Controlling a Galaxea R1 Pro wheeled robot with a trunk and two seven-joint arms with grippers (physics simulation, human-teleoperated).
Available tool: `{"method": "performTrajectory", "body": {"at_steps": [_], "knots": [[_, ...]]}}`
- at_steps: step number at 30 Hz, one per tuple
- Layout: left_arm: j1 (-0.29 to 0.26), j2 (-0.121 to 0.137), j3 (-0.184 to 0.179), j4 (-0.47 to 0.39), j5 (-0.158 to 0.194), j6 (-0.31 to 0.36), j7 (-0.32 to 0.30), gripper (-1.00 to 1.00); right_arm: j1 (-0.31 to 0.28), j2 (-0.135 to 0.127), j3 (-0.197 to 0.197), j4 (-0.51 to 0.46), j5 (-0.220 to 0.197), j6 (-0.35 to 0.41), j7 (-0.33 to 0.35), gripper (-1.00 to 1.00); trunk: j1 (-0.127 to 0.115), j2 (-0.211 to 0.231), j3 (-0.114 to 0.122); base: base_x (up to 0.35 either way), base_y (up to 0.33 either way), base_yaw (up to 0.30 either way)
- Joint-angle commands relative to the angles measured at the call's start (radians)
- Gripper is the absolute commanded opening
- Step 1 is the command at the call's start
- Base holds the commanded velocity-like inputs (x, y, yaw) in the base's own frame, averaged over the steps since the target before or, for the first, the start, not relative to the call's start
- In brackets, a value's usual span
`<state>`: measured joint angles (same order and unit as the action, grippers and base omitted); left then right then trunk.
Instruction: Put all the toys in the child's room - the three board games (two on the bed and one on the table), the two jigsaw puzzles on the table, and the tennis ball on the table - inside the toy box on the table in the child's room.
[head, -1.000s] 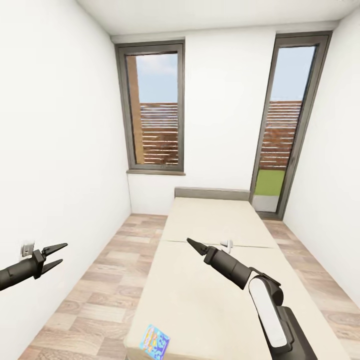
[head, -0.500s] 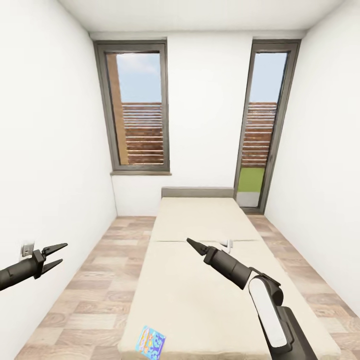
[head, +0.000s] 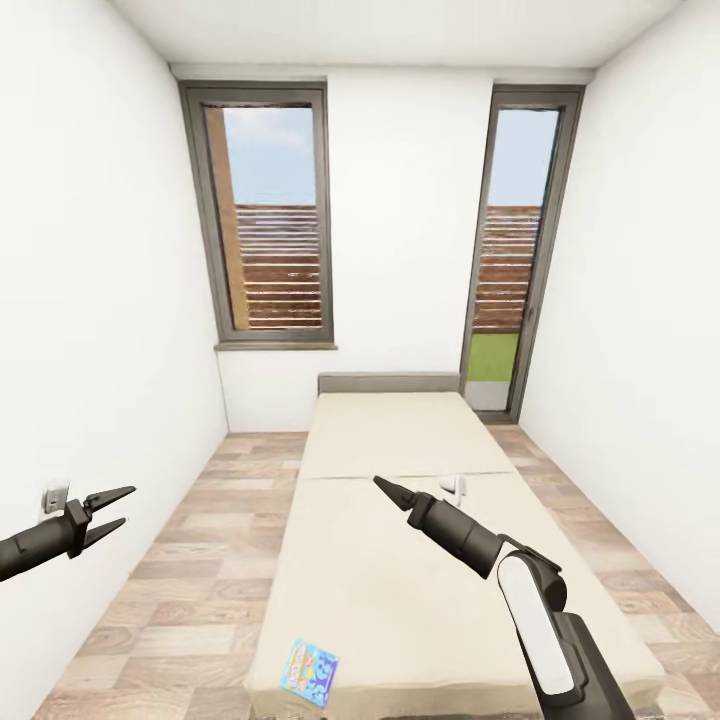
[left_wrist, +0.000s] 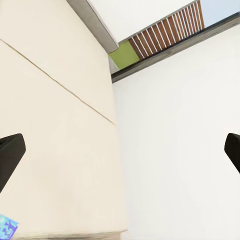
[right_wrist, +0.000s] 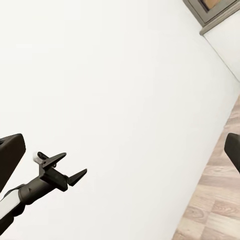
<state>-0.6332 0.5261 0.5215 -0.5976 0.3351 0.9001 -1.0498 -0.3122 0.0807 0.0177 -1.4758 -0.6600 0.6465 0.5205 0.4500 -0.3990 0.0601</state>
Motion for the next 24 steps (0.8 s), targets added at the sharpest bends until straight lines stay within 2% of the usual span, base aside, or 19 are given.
{"method": "performTrajectory", "body": {"at_steps": [1,7,16,24], "knots": [[0.000,0.000,0.002,0.001,0.001,0.005,-0.002,1.00,0.000,0.001,-0.001,0.000,-0.006,0.007,0.000,1.00,0.000,-0.001,-0.001,-0.223,0.144,-0.005],[-0.001,0.000,0.002,0.001,0.001,0.004,-0.002,1.00,-0.001,0.001,-0.001,0.000,-0.006,0.007,0.000,1.00,0.000,-0.001,-0.001,-0.109,0.060,-0.002],[-0.001,0.000,0.002,0.001,0.001,0.004,-0.002,1.00,-0.001,0.002,-0.001,0.014,-0.007,0.009,-0.003,1.00,0.000,-0.001,-0.001,-0.036,0.127,0.000],[0.000,0.000,0.002,0.001,0.001,0.004,-0.002,1.00,-0.001,0.002,-0.001,0.032,-0.007,0.009,-0.003,1.00,0.000,-0.001,-0.001,-0.007,0.034,0.000]]}}
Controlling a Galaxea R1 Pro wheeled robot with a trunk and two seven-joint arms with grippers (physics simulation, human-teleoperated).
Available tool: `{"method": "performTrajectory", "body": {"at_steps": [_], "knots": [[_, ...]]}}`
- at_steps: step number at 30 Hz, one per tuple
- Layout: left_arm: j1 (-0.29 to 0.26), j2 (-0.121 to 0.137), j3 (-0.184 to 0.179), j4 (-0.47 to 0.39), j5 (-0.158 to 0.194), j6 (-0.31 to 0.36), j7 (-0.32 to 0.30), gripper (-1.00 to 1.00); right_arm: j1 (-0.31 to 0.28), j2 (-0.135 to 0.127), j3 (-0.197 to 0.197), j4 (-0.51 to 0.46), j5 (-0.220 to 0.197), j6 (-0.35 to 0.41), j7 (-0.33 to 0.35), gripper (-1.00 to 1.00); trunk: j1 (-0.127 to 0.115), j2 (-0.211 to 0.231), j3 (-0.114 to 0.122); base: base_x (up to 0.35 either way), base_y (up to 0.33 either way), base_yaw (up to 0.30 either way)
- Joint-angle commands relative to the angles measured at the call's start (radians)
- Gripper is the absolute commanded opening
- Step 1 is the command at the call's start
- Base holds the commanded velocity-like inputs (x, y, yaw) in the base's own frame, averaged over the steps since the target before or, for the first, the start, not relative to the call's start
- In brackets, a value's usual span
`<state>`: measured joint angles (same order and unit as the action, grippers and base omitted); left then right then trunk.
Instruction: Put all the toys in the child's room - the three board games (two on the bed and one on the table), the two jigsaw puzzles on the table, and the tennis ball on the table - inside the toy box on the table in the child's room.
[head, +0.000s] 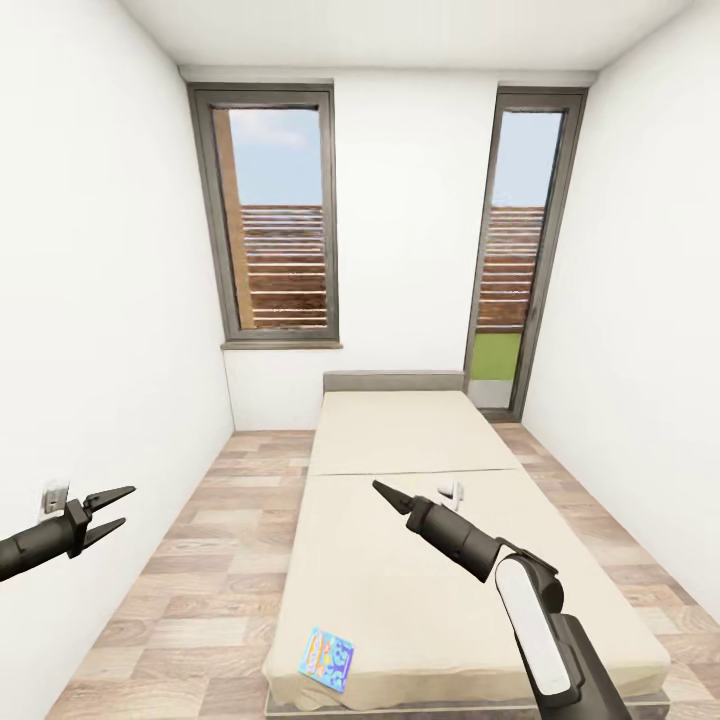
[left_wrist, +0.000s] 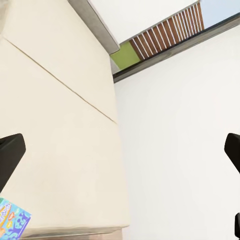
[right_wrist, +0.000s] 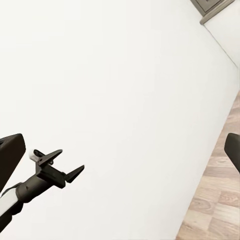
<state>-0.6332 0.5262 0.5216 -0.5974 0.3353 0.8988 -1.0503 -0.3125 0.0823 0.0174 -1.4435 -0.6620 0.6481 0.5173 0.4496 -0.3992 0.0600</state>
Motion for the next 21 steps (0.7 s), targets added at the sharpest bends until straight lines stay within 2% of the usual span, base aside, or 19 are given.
{"method": "performTrajectory", "body": {"at_steps": [1,21], "knots": [[0.000,0.000,0.001,0.001,0.001,0.005,-0.002,1.00,0.000,0.000,-0.001,0.000,-0.005,0.007,0.000,1.00,0.000,-0.001,0.000,-0.002,0.008,0.000],[-0.001,0.000,0.001,0.001,0.001,0.004,-0.002,1.00,0.000,0.001,-0.004,0.002,-0.005,0.013,-0.014,1.00,0.000,-0.001,0.000,-0.026,0.008,0.000]]}}
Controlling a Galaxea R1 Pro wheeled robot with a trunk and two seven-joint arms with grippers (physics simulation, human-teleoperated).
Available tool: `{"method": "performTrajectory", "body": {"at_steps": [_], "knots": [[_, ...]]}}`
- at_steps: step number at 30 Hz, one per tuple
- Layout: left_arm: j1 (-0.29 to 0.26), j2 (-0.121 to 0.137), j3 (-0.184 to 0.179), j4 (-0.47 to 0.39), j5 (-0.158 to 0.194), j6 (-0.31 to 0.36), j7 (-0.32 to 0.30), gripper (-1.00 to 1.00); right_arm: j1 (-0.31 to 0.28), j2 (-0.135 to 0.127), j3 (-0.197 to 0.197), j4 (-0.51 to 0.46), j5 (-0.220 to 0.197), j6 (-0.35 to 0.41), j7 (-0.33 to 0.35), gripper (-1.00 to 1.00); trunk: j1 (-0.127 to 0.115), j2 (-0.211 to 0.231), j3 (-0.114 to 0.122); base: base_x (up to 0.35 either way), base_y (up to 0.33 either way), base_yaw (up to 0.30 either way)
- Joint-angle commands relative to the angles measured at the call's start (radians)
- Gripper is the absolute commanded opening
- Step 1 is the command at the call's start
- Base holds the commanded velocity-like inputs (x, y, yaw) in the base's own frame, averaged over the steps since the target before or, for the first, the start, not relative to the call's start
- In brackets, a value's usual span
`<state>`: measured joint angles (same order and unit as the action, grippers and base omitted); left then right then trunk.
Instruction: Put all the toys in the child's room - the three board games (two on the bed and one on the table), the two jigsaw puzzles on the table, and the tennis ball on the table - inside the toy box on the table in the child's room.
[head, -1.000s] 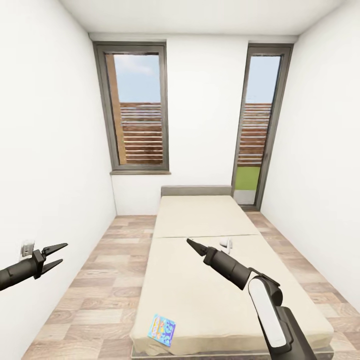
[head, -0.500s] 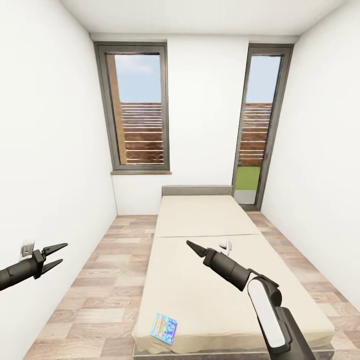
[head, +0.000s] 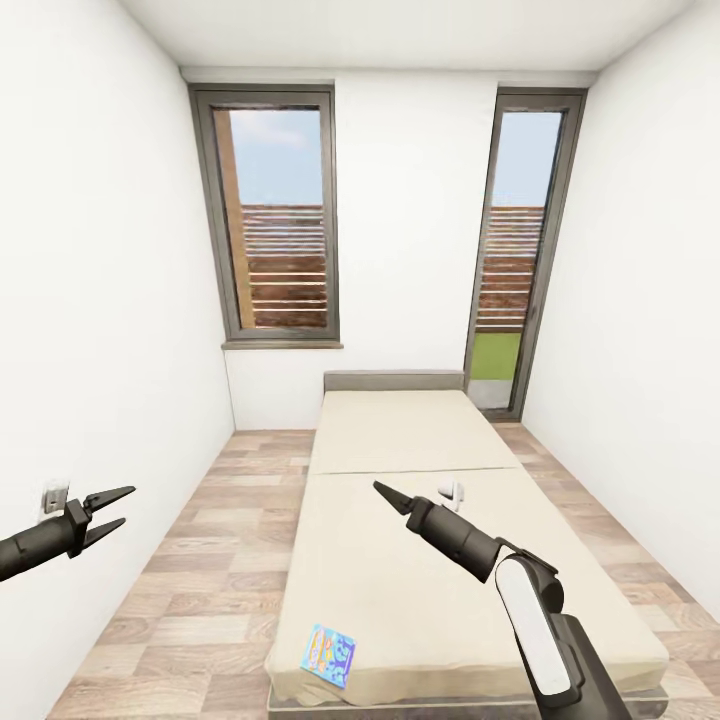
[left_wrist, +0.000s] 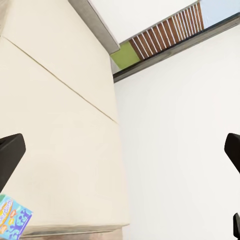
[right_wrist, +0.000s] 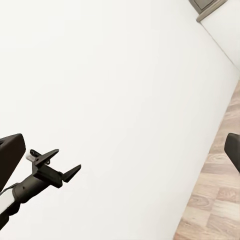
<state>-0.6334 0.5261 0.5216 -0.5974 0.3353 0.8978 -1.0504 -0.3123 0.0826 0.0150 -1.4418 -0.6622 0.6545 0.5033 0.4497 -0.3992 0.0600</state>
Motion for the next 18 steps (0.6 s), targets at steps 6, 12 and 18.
{"method": "performTrajectory", "body": {"at_steps": [6,12,18], "knots": [[0.000,-0.001,0.001,0.001,0.001,0.005,-0.002,1.00,0.000,0.001,0.000,0.002,-0.012,0.013,-0.057,1.00,0.000,-0.001,0.000,-0.114,0.000,0.000],[0.000,-0.001,0.001,0.001,0.001,0.005,-0.002,1.00,-0.005,0.005,0.002,0.036,-0.014,0.063,-0.176,1.00,0.000,-0.001,0.000,-0.063,0.000,0.000],[-0.001,-0.008,0.001,0.001,0.001,0.004,-0.001,1.00,-0.036,0.013,0.002,0.110,-0.019,0.107,-0.302,1.00,0.000,-0.001,0.000,-0.011,0.000,0.000]]}}
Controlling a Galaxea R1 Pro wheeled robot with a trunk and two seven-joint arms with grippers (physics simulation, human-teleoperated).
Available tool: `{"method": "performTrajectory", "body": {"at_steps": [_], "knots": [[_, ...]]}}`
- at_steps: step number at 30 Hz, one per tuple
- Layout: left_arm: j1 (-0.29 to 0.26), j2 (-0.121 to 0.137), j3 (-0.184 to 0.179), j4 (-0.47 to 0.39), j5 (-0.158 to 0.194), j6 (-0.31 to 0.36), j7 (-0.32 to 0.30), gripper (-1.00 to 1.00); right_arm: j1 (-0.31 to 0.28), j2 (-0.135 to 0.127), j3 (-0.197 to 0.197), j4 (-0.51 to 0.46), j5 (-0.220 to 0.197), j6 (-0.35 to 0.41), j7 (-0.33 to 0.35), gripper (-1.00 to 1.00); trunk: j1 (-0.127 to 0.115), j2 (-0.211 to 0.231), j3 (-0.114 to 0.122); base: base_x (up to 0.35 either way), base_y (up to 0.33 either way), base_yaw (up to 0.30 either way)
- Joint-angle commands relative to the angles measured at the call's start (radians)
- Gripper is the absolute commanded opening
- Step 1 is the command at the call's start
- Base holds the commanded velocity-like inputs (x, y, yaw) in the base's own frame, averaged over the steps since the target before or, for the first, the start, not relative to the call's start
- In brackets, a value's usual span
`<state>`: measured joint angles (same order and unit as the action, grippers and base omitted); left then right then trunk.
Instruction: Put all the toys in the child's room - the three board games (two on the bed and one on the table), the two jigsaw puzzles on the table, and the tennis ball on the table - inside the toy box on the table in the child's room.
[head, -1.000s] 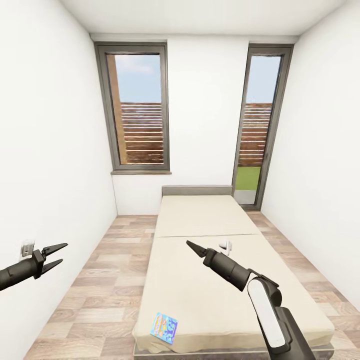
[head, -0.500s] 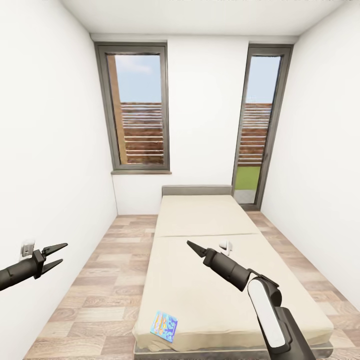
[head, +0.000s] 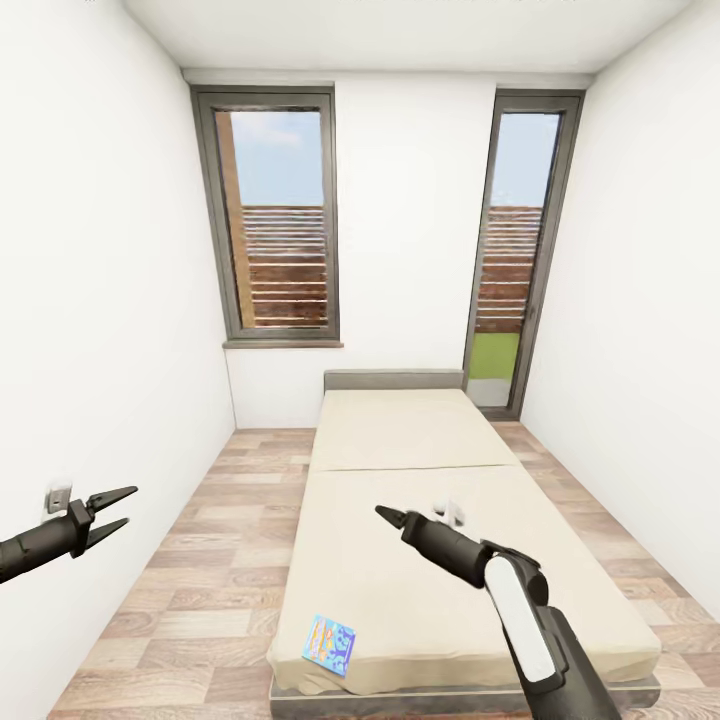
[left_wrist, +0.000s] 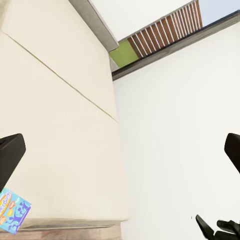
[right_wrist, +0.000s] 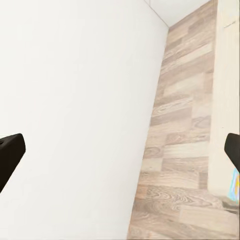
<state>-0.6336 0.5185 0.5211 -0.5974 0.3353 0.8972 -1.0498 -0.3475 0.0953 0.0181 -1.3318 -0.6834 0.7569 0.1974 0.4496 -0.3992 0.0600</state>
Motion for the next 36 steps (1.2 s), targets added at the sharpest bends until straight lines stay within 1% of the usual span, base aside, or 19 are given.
{"method": "performTrajectory", "body": {"at_steps": [1,4,5,8,11,19,27,31,36], "knots": [[-0.001,-0.002,0.001,0.001,0.001,0.005,-0.002,1.00,-0.016,0.002,-0.003,0.036,0.001,0.007,-0.017,1.00,0.000,-0.001,0.000,-0.003,0.000,0.000],[0.000,-0.004,0.001,0.001,0.001,0.004,-0.001,1.00,-0.042,0.003,-0.005,0.102,-0.001,0.008,-0.035,1.00,0.000,-0.001,0.000,-0.002,0.000,0.000],[-0.001,-0.005,0.001,0.001,0.001,0.004,-0.001,1.00,-0.061,0.004,-0.006,0.147,-0.004,0.007,-0.041,1.00,0.000,-0.001,0.000,-0.001,0.000,0.000],[0.000,-0.006,0.001,0.001,0.001,0.003,-0.001,1.00,-0.085,0.004,-0.007,0.209,-0.015,0.004,-0.046,1.00,0.000,-0.001,0.000,0.000,0.000,0.000],[-0.001,-0.007,0.001,0.001,0.001,0.003,0.000,1.00,-0.095,0.004,-0.008,0.232,-0.022,0.001,-0.049,1.00,0.000,-0.001,0.000,0.000,0.000,0.000],[-0.001,-0.008,-0.002,0.001,0.001,0.003,0.003,1.00,-0.101,0.004,-0.009,0.251,-0.028,-0.007,-0.049,1.00,0.000,-0.001,0.000,0.000,0.000,0.000],[-0.001,-0.008,-0.024,0.000,0.001,0.002,0.005,1.00,-0.105,0.004,-0.009,0.258,-0.028,-0.009,-0.049,1.00,0.000,-0.001,-0.001,0.000,0.000,-0.001],[-0.001,-0.008,-0.035,0.001,0.001,0.002,0.005,1.00,-0.105,0.004,-0.009,0.259,-0.029,-0.010,-0.049,1.00,0.000,-0.001,-0.005,0.000,0.000,-0.035],[-0.001,-0.008,-0.038,0.001,0.001,0.002,0.006,1.00,-0.105,0.004,-0.009,0.259,-0.029,-0.009,-0.049,1.00,0.000,-0.001,-0.012,0.000,0.000,-0.070]]}}
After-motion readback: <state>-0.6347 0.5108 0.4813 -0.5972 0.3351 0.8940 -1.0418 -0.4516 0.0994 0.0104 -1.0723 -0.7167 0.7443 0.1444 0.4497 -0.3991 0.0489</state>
